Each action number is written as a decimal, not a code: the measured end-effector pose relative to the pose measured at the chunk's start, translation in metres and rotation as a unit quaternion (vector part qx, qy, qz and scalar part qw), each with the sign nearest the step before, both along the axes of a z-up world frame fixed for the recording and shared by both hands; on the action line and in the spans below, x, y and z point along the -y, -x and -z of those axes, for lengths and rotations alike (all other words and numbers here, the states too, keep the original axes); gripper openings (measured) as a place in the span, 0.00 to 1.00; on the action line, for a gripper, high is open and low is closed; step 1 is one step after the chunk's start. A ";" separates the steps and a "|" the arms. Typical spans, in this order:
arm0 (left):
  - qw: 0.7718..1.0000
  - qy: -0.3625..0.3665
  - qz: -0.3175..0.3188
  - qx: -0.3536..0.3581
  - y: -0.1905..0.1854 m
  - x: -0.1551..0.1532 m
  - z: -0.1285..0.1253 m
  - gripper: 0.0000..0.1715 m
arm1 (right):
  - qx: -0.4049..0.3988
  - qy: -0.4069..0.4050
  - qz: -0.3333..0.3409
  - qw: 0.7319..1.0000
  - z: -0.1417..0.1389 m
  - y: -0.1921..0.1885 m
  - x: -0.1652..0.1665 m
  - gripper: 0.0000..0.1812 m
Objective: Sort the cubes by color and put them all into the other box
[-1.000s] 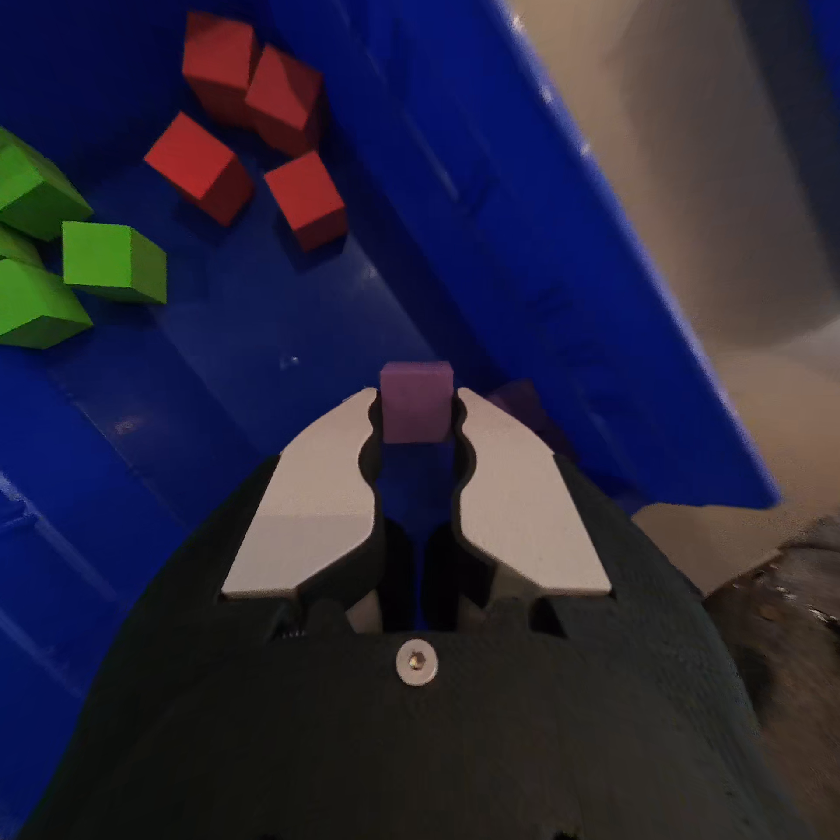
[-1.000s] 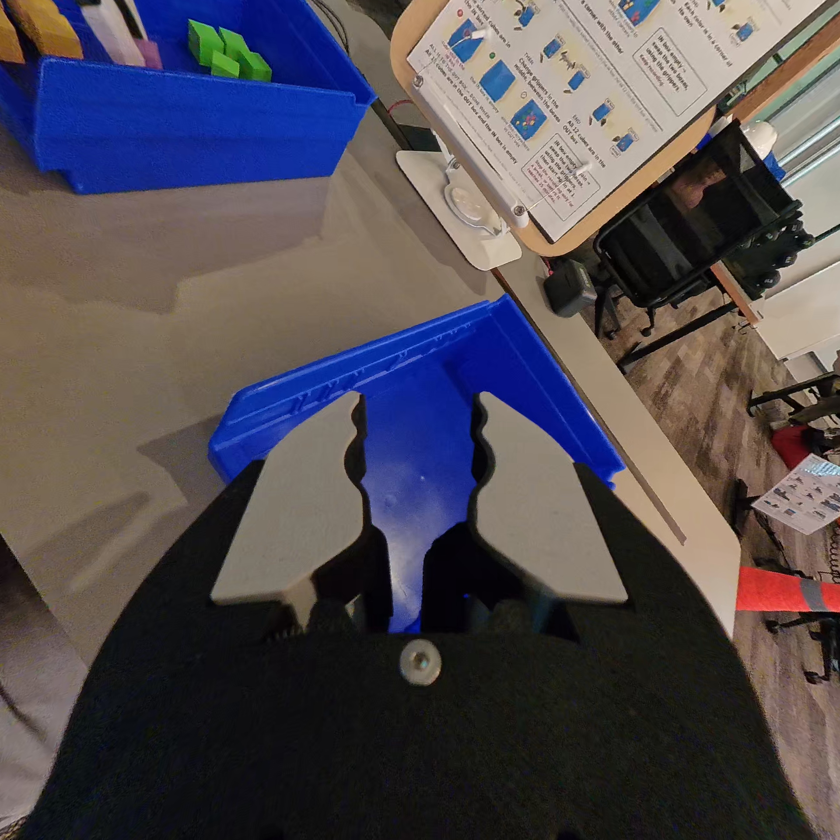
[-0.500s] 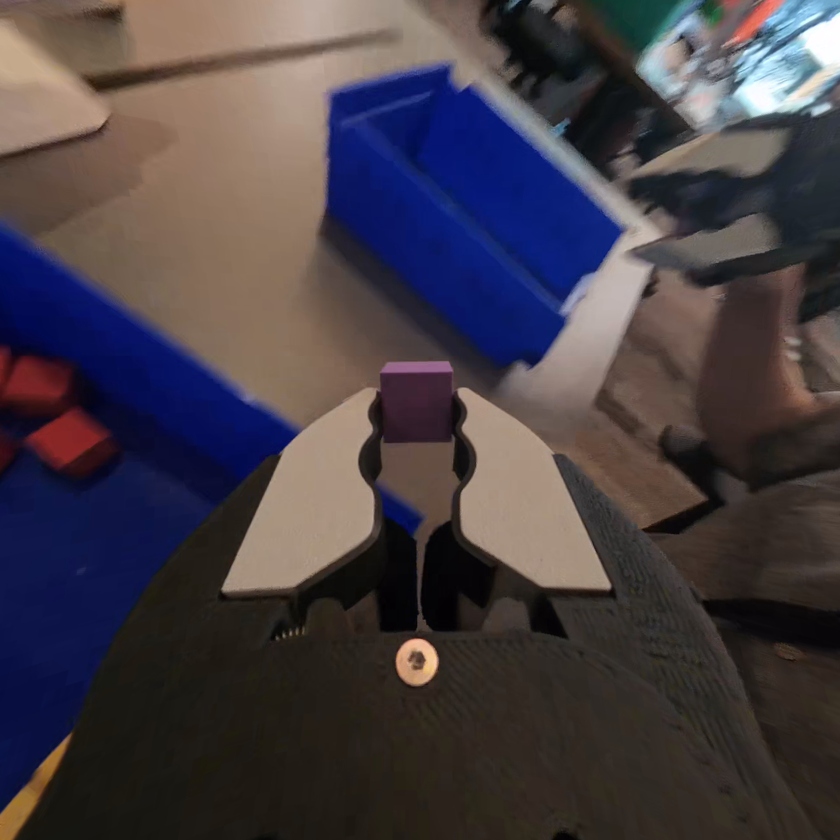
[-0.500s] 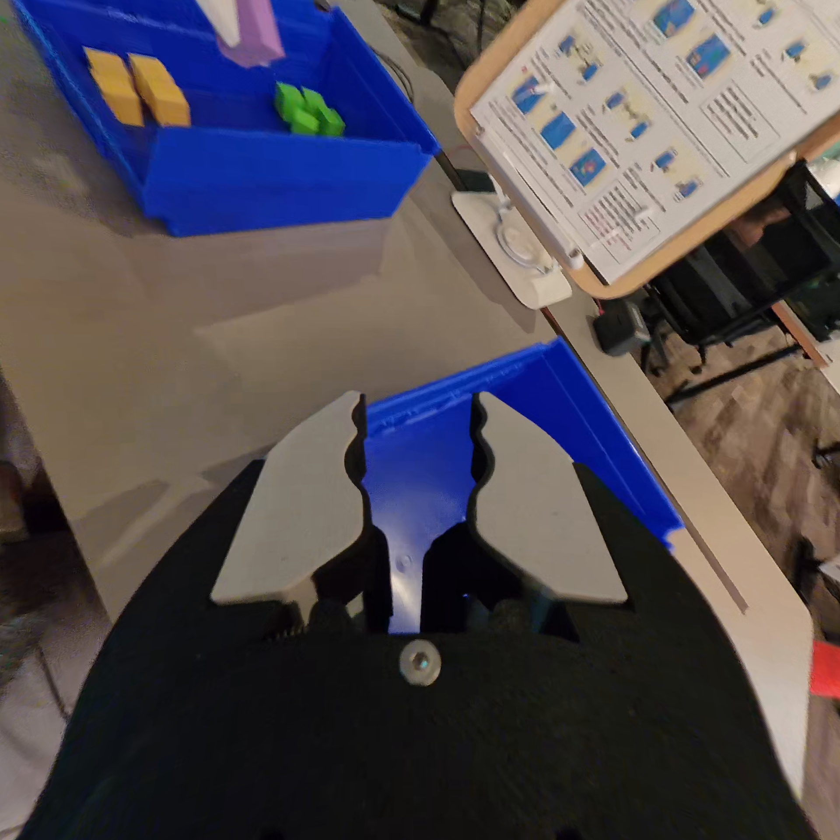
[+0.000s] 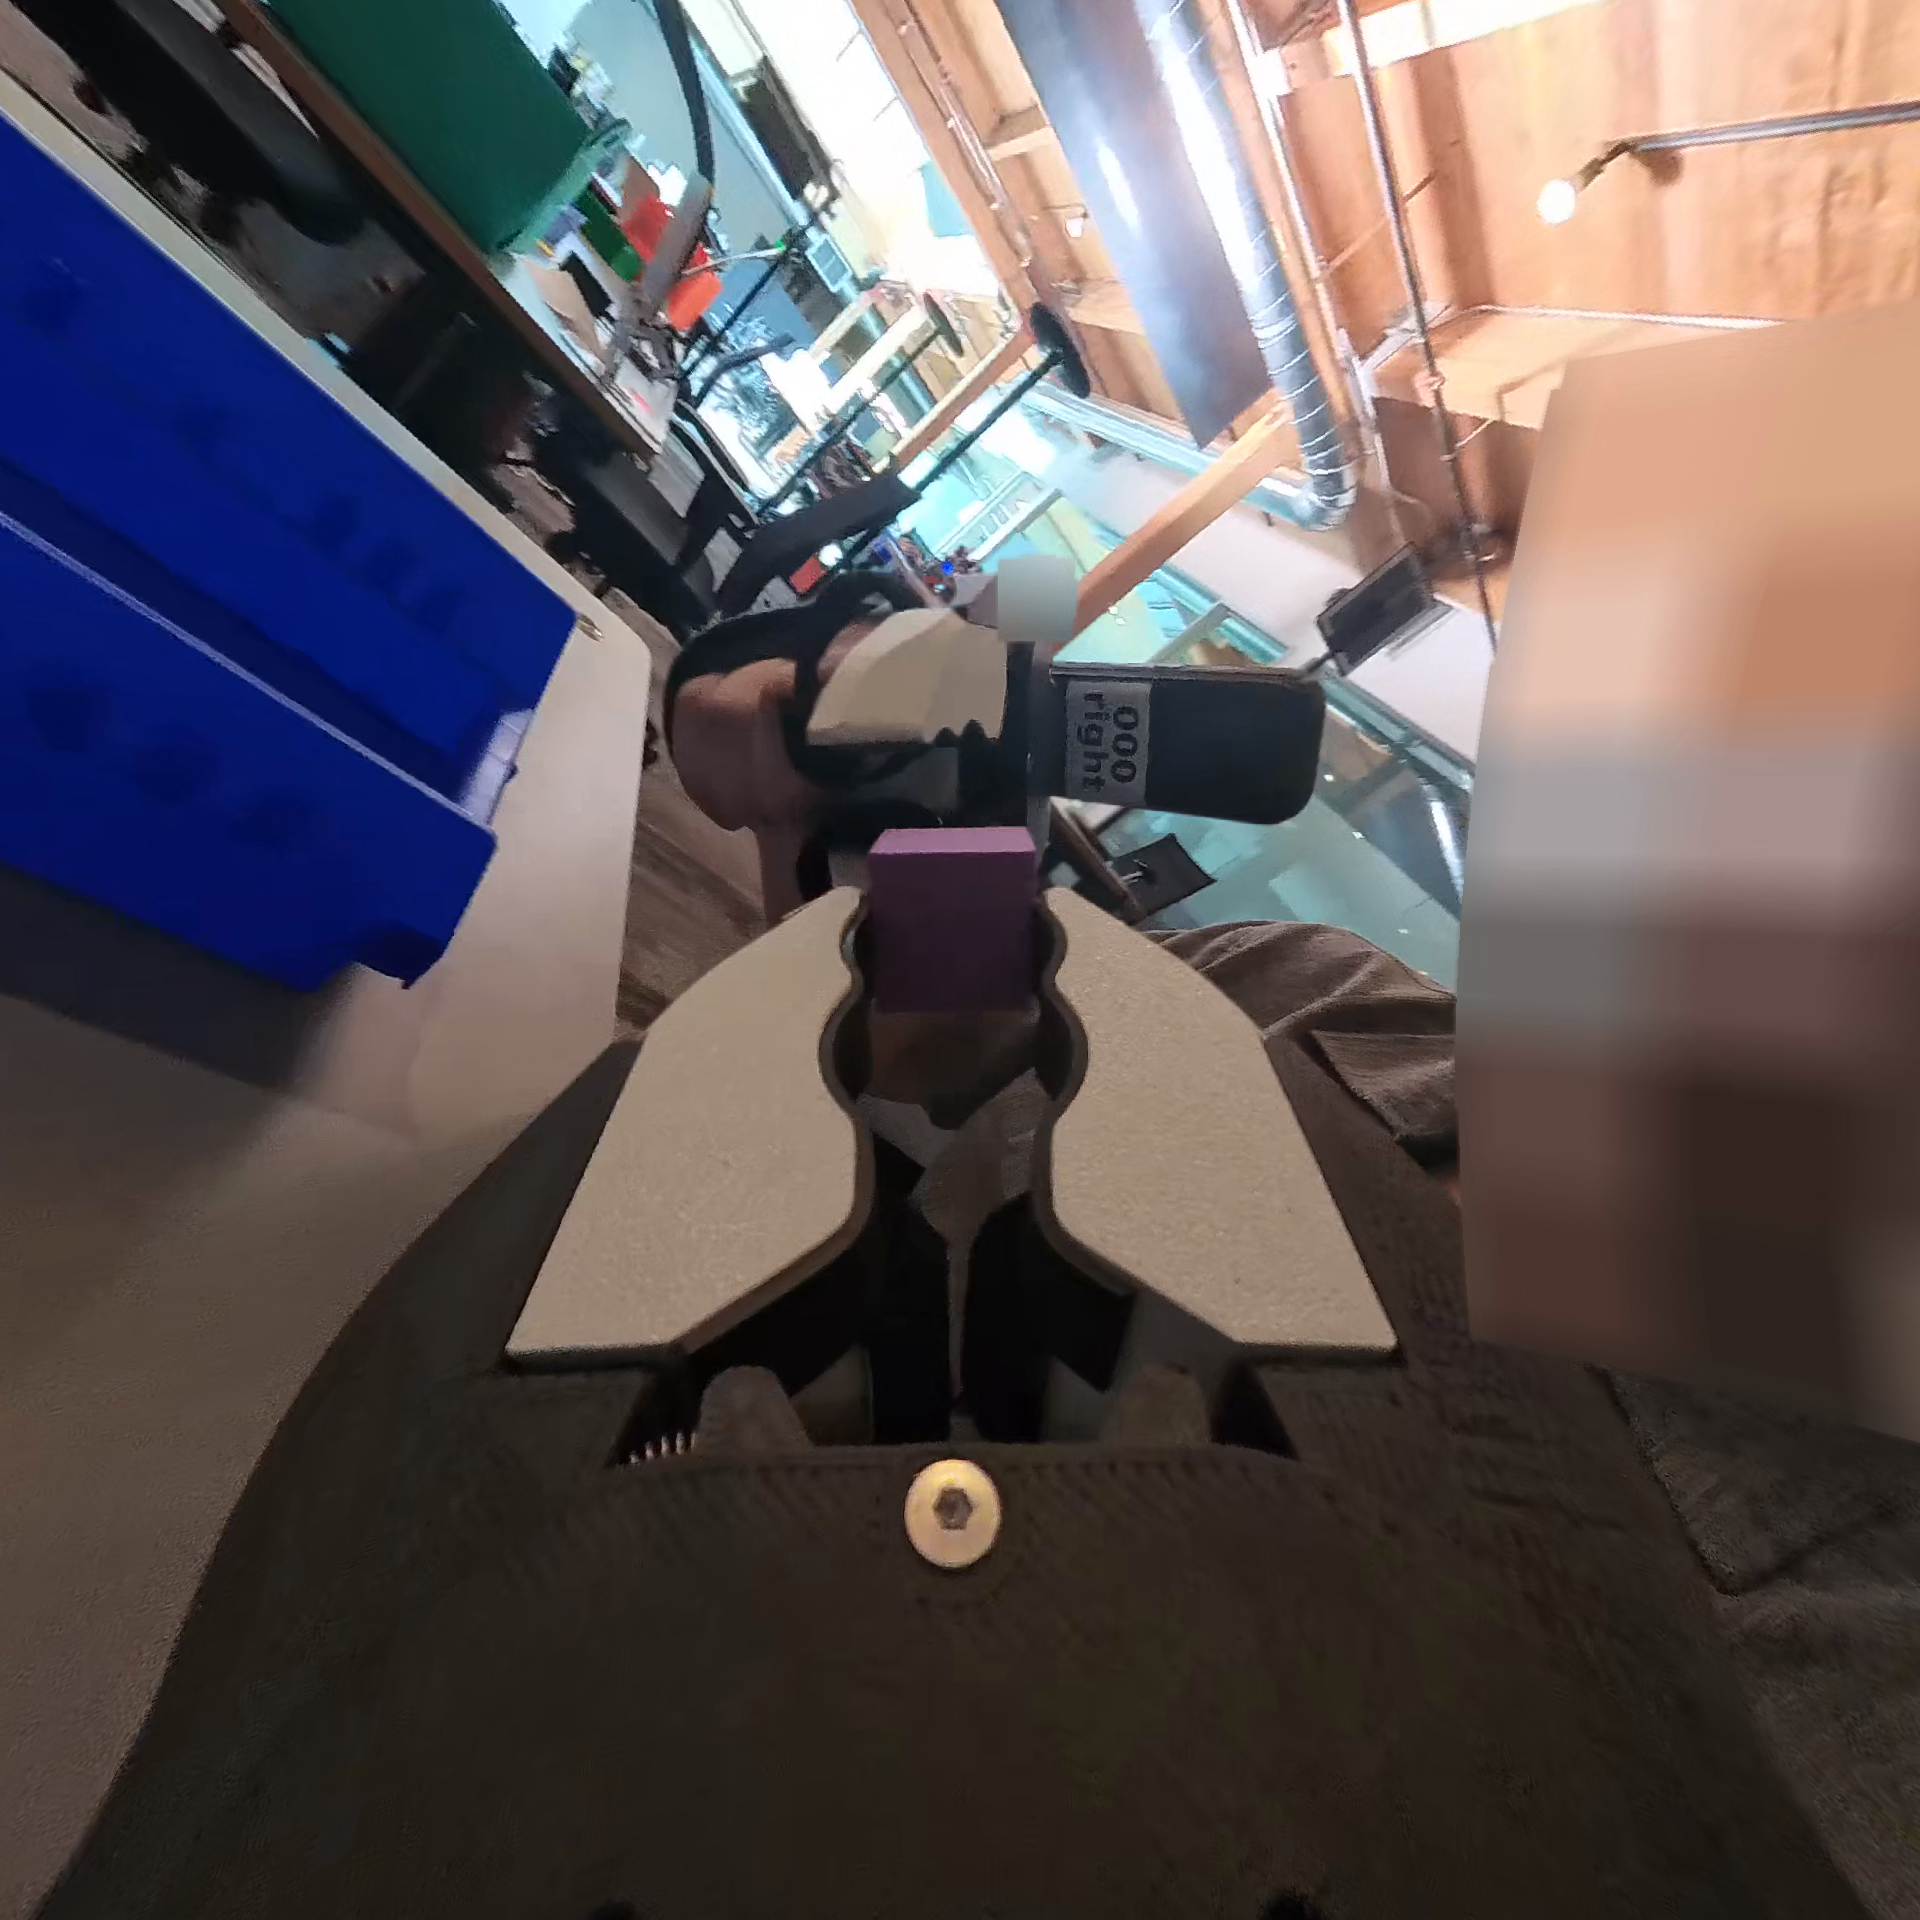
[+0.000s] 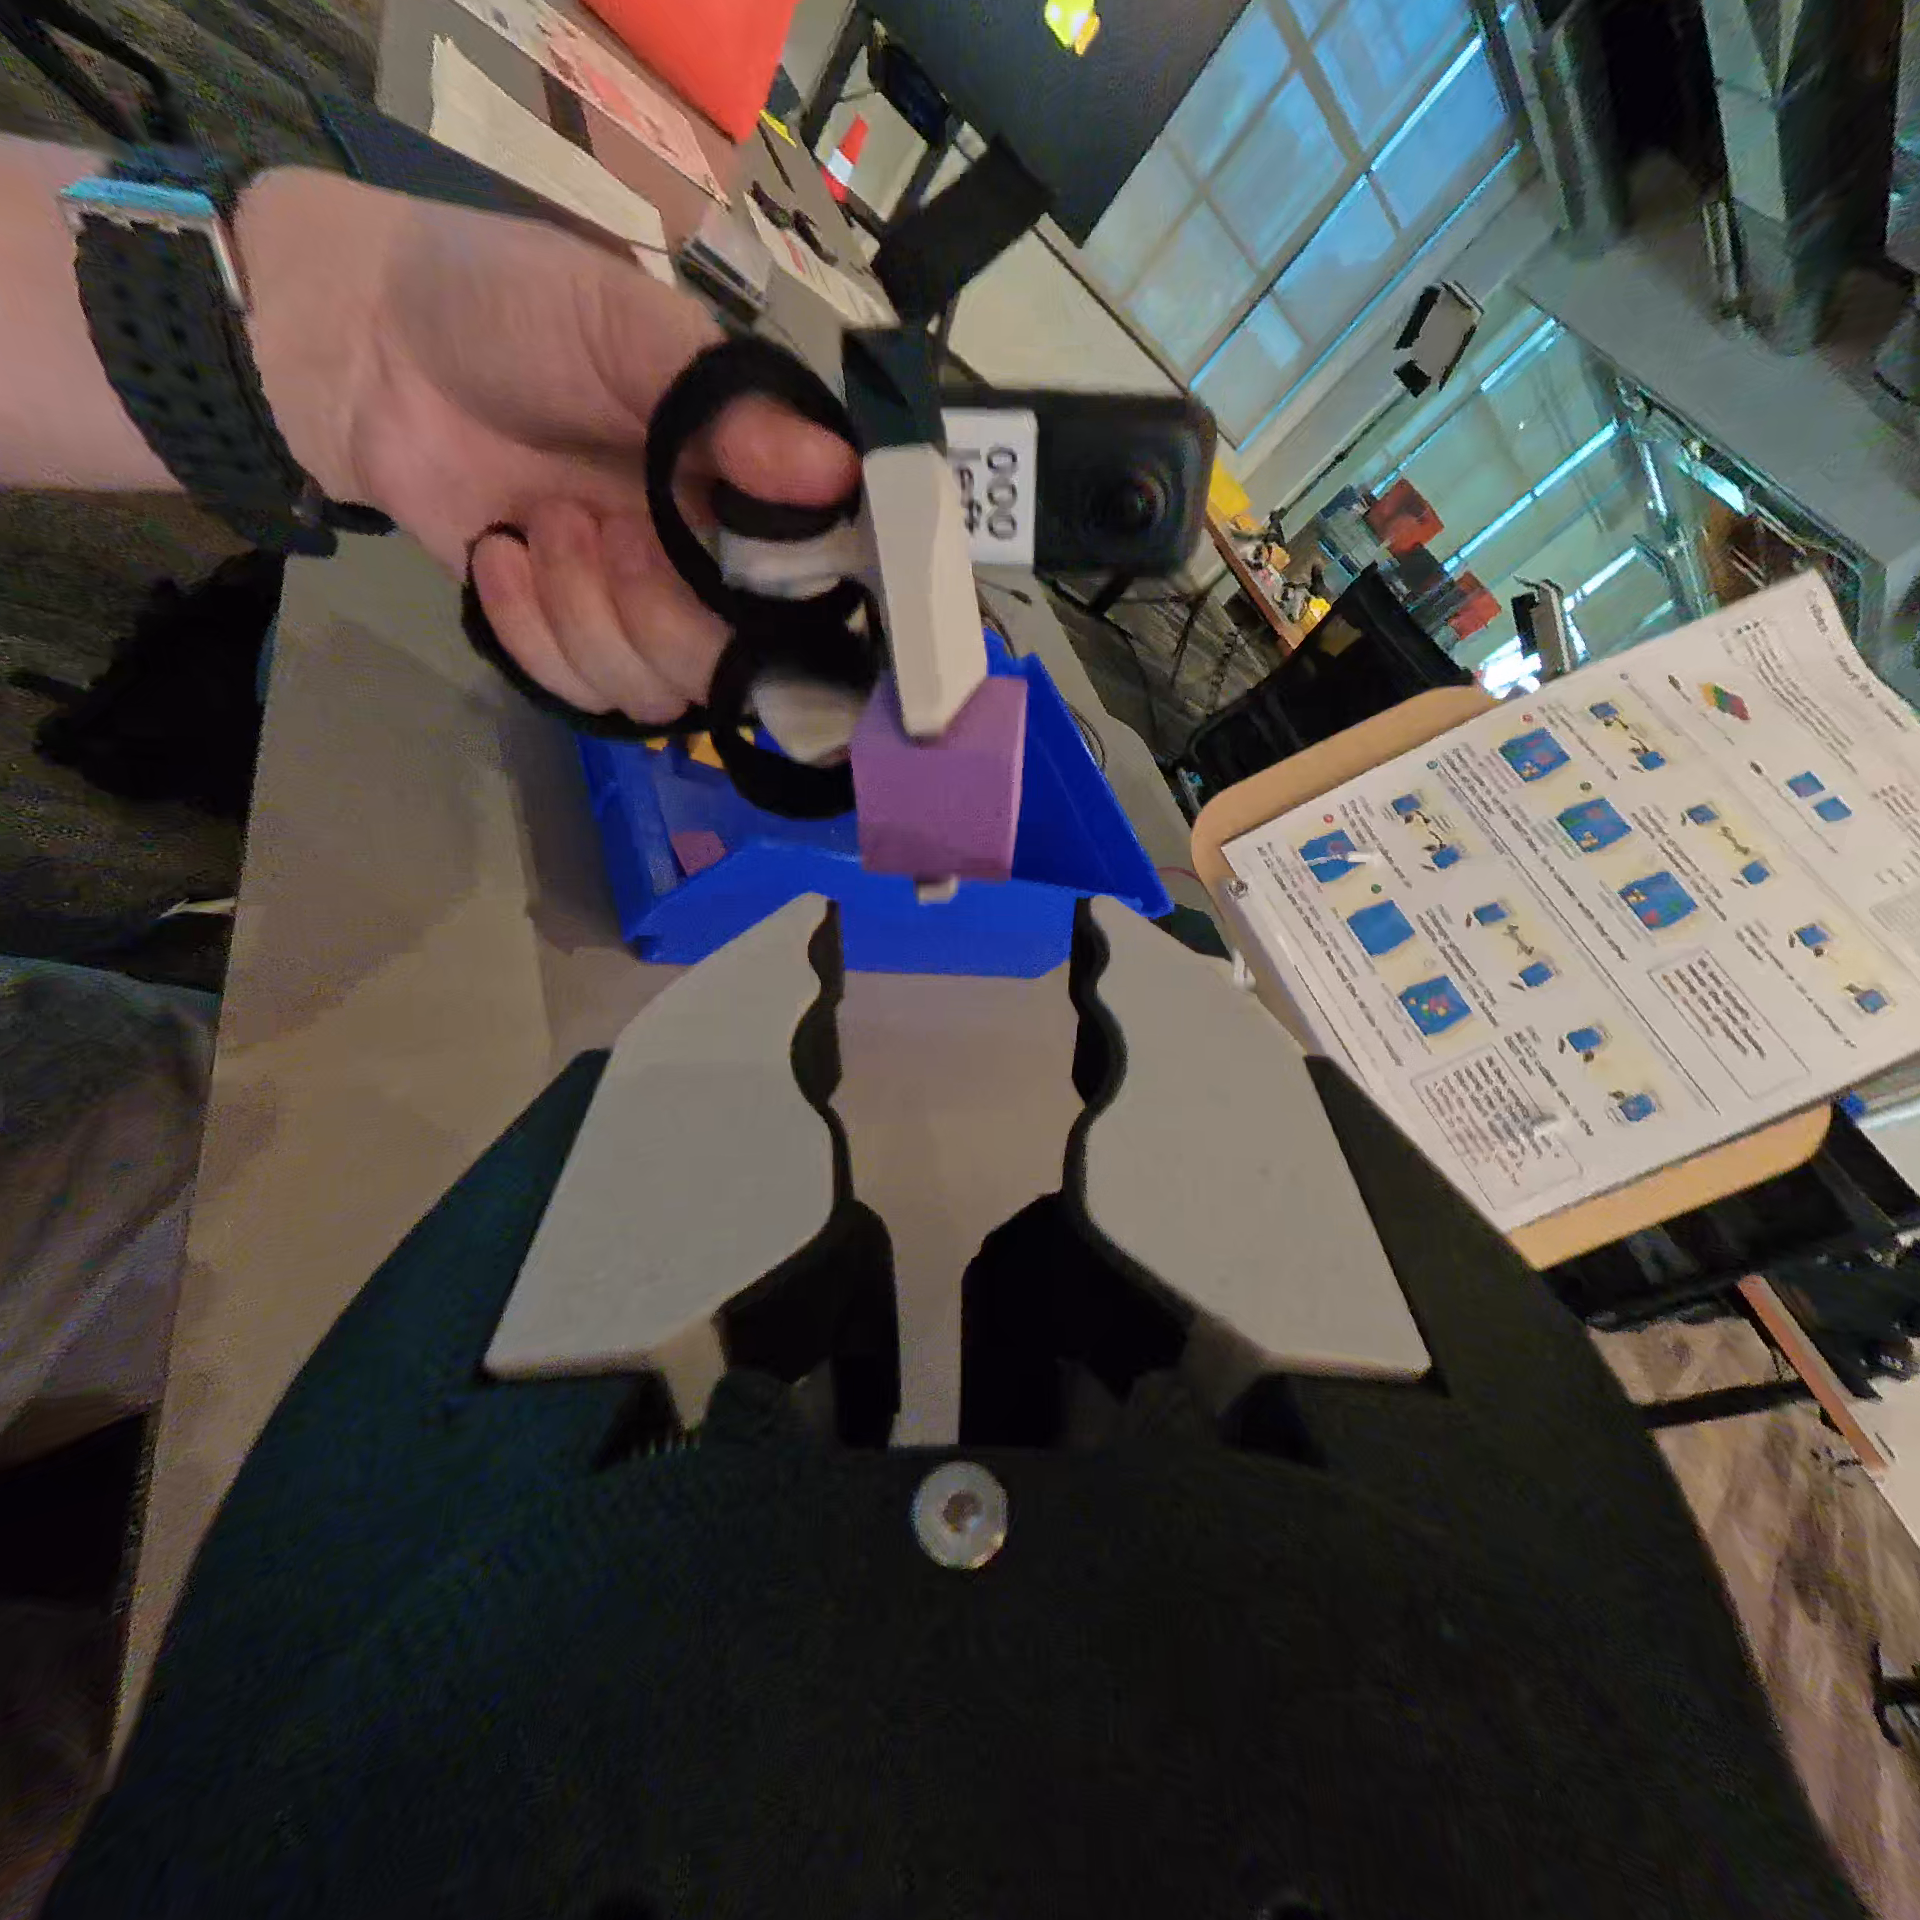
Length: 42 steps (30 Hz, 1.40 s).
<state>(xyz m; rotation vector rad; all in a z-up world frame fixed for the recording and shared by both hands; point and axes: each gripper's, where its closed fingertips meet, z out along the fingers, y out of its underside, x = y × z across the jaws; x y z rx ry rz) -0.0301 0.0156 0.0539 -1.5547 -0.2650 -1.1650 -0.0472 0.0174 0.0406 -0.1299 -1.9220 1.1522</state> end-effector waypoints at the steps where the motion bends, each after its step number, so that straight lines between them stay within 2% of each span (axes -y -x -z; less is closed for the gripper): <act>1: 1.000 0.002 0.004 0.007 -0.001 -0.002 0.002 0.17 | -0.001 -0.001 -0.009 1.000 0.000 -0.001 0.005 0.23; 6: 0.999 0.001 0.014 0.031 -0.002 -0.009 0.010 0.17 | -0.003 -0.006 -0.011 1.000 0.002 0.001 0.016 0.18; 10: 0.999 -0.010 0.010 0.038 0.000 -0.013 0.011 0.17 | 0.010 -0.007 -0.004 1.000 0.003 0.003 0.010 0.16; 12: 0.999 -0.021 -0.011 0.039 0.008 -0.013 0.007 0.22 | 0.016 -0.010 0.008 1.000 0.001 0.006 -0.003 0.16; 13: 0.999 -0.021 -0.030 0.034 0.014 -0.011 0.006 0.24 | 0.021 -0.015 0.020 0.999 -0.001 0.010 -0.016 0.16; 15: 0.997 -0.004 -0.080 -0.005 0.030 -0.004 0.009 0.21 | 0.053 -0.040 0.081 0.995 0.001 0.028 -0.062 0.16; 18: 0.983 0.043 -0.149 -0.094 0.050 0.011 0.014 0.16 | 0.199 -0.087 0.184 0.959 0.026 0.065 -0.151 0.16; 20: 0.968 0.088 -0.181 -0.153 0.060 0.019 0.021 0.17 | 0.325 -0.126 0.246 0.904 0.057 0.085 -0.202 0.16; 22: 0.942 0.148 -0.211 -0.216 0.072 0.029 0.032 0.17 | 0.420 -0.154 0.272 0.852 0.089 0.097 -0.232 0.16; 23: 0.919 0.189 -0.234 -0.254 0.082 0.036 0.040 0.17 | 0.469 -0.161 0.280 0.822 0.105 0.099 -0.240 0.16; 26: 0.831 0.301 -0.306 -0.354 0.117 0.070 0.057 0.17 | 0.554 -0.191 0.304 0.751 0.142 0.103 -0.254 0.16; 28: 0.782 0.354 -0.336 -0.388 0.133 0.094 0.062 0.17 | 0.583 -0.194 0.322 0.720 0.159 0.107 -0.262 0.16; 29: 0.766 0.368 -0.346 -0.397 0.139 0.102 0.062 0.18 | 0.595 -0.190 0.327 0.709 0.166 0.109 -0.263 0.16; 31: 0.748 0.388 -0.359 -0.402 0.146 0.116 0.064 0.19 | 0.609 -0.187 0.335 0.694 0.178 0.112 -0.268 0.16; 34: 0.733 0.407 -0.368 -0.402 0.153 0.129 0.066 0.20 | 0.628 -0.182 0.347 0.672 0.193 0.113 -0.275 0.16; 39: 0.734 0.407 -0.375 -0.395 0.156 0.137 0.063 0.21 | 0.642 -0.180 0.351 0.657 0.204 0.111 -0.278 0.18; 42: 0.729 0.420 -0.375 -0.389 0.158 0.144 0.066 0.21 | 0.645 -0.162 0.353 0.658 0.196 0.113 -0.275 0.28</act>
